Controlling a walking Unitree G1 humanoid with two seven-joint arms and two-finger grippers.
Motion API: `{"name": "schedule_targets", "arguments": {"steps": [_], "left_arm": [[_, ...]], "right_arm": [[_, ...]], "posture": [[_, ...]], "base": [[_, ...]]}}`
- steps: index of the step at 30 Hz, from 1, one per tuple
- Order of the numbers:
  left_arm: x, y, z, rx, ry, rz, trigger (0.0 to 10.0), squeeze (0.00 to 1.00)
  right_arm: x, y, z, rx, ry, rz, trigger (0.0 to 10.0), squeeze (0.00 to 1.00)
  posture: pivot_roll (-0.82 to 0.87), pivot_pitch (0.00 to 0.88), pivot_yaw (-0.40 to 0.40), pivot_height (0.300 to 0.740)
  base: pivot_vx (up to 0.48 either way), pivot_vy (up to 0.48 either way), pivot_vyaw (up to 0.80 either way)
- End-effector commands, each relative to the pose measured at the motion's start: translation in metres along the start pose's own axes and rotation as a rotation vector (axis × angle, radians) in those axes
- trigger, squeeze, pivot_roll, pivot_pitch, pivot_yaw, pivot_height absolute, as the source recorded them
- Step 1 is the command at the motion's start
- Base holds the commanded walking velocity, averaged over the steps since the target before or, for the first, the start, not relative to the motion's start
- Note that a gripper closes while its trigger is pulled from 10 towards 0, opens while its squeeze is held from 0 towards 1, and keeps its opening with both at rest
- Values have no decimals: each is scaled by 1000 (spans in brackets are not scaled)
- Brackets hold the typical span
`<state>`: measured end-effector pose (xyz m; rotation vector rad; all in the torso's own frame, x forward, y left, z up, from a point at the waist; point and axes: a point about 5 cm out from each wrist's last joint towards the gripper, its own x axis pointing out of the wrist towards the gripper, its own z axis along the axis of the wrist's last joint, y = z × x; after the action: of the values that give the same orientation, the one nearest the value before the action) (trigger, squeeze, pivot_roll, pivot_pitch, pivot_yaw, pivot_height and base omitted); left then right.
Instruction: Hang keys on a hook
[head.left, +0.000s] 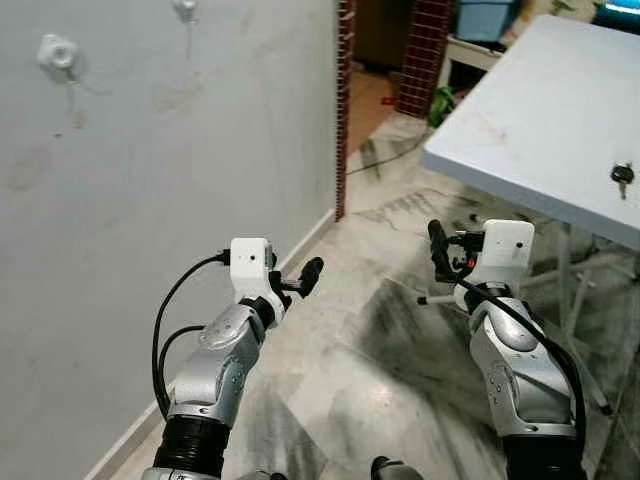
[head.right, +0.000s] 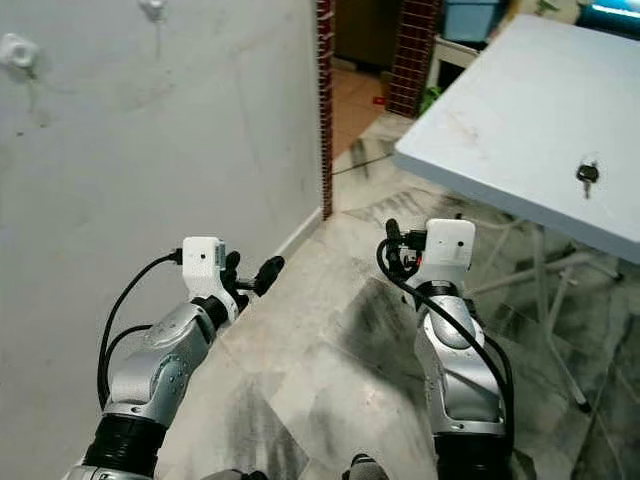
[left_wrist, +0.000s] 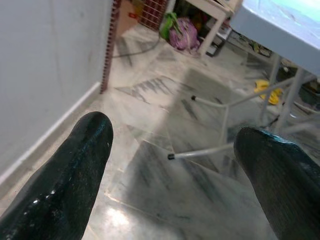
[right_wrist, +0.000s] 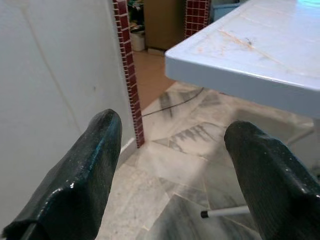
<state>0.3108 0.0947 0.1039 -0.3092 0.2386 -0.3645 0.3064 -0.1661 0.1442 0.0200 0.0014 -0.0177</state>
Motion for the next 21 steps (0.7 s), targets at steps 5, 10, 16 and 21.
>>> {"name": "schedule_targets", "arguments": {"steps": [5,10,16,21], "left_arm": [[-2,1,-5,-27,12,-6,10000,0],[-2,-1,-5,-35,13,-30,10000,0],[-2,-4,-7,-39,17,-54,10000,0],[-2,-6,-9,-48,21,-66,10000,0]], "right_arm": [[0,2,1,-7,-1,8,10000,0],[1,2,2,-17,-5,11,10000,0],[1,2,2,-23,-3,13,10000,0],[1,2,1,-27,-1,16,10000,0]], "posture": [[-51,111,56,740],[-51,109,55,740],[-54,107,54,740],[-55,106,52,740]], "base": [[0,0,-788],[0,0,-793],[0,0,-794],[0,0,-769]]}}
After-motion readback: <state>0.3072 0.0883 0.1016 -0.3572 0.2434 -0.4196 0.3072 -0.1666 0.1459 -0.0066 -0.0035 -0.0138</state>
